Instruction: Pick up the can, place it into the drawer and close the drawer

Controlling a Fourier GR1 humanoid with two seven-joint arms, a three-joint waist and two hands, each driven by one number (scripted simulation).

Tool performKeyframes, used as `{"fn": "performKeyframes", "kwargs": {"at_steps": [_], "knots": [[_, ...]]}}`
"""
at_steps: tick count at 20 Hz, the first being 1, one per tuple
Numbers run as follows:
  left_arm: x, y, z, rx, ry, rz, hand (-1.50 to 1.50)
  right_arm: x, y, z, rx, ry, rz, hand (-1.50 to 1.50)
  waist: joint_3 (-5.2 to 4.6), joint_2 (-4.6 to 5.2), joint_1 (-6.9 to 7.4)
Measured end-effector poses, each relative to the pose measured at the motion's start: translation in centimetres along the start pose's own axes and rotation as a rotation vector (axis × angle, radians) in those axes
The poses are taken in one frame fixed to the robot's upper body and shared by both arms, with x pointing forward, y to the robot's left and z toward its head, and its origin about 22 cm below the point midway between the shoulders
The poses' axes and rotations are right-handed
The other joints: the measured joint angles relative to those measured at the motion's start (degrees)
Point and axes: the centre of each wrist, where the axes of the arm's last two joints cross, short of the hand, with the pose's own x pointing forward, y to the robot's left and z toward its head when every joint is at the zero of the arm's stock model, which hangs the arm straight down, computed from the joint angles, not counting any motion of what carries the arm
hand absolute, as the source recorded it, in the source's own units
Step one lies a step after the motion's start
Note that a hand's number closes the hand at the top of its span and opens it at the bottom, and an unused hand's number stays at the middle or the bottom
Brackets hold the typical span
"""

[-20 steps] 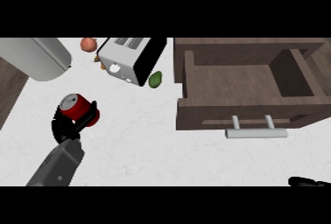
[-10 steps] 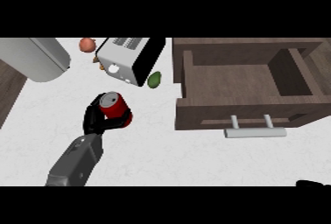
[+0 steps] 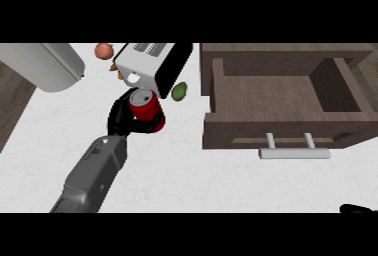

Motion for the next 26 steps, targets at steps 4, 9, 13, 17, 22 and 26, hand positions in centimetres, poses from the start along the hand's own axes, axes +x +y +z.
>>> {"fn": "performKeyframes", "kwargs": {"at_steps": [4,9,13,17,22,26], "knots": [[2.5,-2.5,-1.6,-0.058,-0.022,-0.031,1.50,0.8,-0.2,0.0,-0.009,-0.004,0.004,-1.50,0.02,-0.14,0.30],[5.0,-4.3,-2.7,-0.068,0.037,-0.065,1.50,0.7,-0.3,-0.2,-0.007,0.001,0.014,-1.50,-0.04,0.03,0.76],[8.7,-7.1,-4.5,-0.098,0.009,-0.070,1.50,0.7,-0.1,-0.4,-0.008,0.002,0.015,-1.50,0.01,-0.10,0.63],[14.2,-11.4,-5.9,-0.150,-0.052,-0.058,1.50,1.0,0.1,-0.4,-0.010,0.002,0.018,-1.50,0.03,-0.23,0.33],[19.7,-15.1,-6.6,-0.181,-0.081,-0.082,1.50,1.1,-0.1,-0.7,-0.008,-0.004,0.024,-1.50,0.03,-0.10,-0.04],[23.5,-18.1,-6.8,-0.194,-0.094,-0.108,1.50,1.1,-0.1,-1.1,-0.010,-0.011,0.019,-1.50,0.04,0.01,-0.36]]}}
